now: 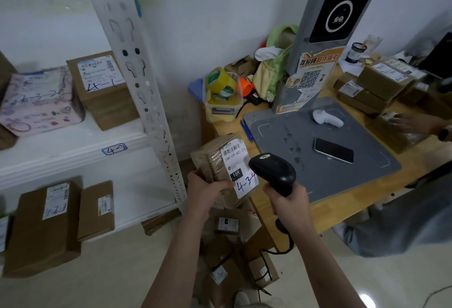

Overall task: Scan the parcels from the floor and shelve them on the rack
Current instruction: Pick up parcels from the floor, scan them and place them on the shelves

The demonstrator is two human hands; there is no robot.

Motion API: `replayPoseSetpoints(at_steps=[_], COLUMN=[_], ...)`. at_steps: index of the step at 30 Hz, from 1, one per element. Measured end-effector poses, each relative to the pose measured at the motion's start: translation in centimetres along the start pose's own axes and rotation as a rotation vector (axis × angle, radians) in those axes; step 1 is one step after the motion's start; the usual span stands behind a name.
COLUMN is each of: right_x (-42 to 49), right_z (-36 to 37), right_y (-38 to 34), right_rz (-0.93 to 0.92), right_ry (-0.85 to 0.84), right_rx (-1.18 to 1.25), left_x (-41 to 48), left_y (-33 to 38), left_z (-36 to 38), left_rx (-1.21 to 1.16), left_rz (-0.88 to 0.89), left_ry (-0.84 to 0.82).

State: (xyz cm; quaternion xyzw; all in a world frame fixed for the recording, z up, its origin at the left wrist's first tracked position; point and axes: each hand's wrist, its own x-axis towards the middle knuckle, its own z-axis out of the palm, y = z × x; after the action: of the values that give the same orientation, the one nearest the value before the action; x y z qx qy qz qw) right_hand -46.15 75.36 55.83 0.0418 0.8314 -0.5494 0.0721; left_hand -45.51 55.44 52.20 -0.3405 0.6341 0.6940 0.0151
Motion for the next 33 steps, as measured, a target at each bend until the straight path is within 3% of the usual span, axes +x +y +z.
replayPoseSetpoints(at_steps=[9,14,18,23,33], right_x=[4.2,6.3,6.8,7.3,6.2], right_z=[-0.8,0.1,1.1,1.8,2.0], right_y=[6.9,10.6,11.9,12.6,11.8], right_rz=[0.205,0.371,0.377,0.413,0.429], right_ry=[0.083,-0.044,-0.149,-0.157,0.009], right_rx=[-0.169,-0.218,-0.358,-0.437,-0.524], left_x=[-0.5,-1.1,-2.3,-3.9,-6.1], left_y=[1.0,0.3,-0.2,0.2,-1.1], left_z=[-1.1,-2.0,-2.4,-2.4,-1.5], left_rx=[-0.045,-0.076,-0.162,-0.119,-0.105], left_rz=[-0.030,-0.053,-0.050,-0.033,-0.057], left_ry=[0.135,0.197,0.206,0.252,0.300])
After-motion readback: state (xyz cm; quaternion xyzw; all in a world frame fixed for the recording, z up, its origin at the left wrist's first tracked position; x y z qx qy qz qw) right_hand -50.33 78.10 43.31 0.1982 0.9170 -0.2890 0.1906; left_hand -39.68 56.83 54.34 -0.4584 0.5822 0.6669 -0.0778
